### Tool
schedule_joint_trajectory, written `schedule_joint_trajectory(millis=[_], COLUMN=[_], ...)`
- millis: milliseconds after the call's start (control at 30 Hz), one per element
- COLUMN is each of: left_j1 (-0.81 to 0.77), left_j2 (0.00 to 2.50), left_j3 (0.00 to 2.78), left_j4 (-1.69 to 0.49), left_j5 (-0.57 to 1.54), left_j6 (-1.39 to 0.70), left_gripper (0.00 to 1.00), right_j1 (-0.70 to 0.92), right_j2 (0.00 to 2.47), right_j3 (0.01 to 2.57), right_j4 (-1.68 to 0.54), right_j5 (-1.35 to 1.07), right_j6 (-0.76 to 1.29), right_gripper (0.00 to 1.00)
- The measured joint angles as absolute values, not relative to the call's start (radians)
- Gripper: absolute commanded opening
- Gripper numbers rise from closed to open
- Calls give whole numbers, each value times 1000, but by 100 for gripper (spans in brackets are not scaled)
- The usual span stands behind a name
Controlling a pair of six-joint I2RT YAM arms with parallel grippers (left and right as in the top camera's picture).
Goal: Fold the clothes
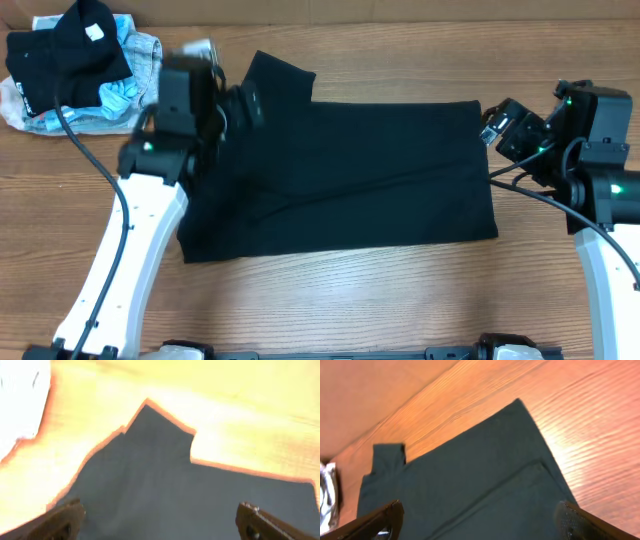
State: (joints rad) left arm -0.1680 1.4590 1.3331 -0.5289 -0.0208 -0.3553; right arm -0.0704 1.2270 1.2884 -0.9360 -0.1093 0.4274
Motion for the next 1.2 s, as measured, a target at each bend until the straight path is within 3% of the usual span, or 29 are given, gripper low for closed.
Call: schedule_joint_trajectory(millis=[67,400,800,1200], left_j1=[-152,-130,-129,-128], left_j2=[1510,1959,2269,2392], left_j3=[1384,1723,1774,1774], left_j4=[-472,-435,-242,-192], left_j5=[-6,57,51,28], left_j6=[-293,19,62,63], left_gripper=[90,100,100,100], right_j1=[-70,-70,-70,-70], right_j2=[1250,1454,1577,1577], right_j3=[1289,1289,1289,1289], right_j4=[-940,-1037,-1005,-988], right_j5=[-130,-158,-195,-196], right_j6=[405,378,372,371], right_gripper=[100,100,100,100])
